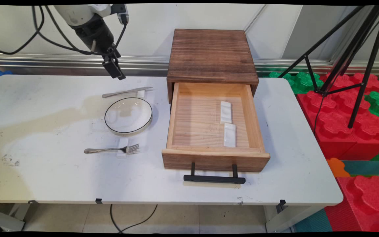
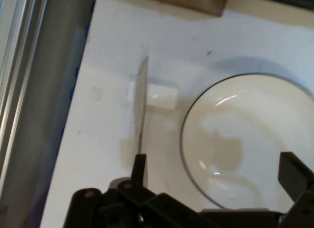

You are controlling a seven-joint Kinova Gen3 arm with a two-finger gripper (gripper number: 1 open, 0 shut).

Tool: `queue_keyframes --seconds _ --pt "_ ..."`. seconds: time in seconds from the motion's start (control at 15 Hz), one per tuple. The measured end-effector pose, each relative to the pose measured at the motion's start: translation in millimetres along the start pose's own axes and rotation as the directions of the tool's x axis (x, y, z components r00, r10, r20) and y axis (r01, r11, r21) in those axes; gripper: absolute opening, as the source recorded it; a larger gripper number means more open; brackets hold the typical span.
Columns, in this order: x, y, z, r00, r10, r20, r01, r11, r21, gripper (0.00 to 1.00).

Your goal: Pick up the knife from the left of the white plate

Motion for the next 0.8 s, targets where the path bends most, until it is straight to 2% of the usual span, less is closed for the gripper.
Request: queue_keyframes --seconds 0.33,0.8 --pt "0 -36 32 0.998 0.003 0.066 -0.004 1.0 0.017 1.0" --pt "5 -88 103 0.987 0.0 0.161 0.001 1.0 -0.003 1.0"
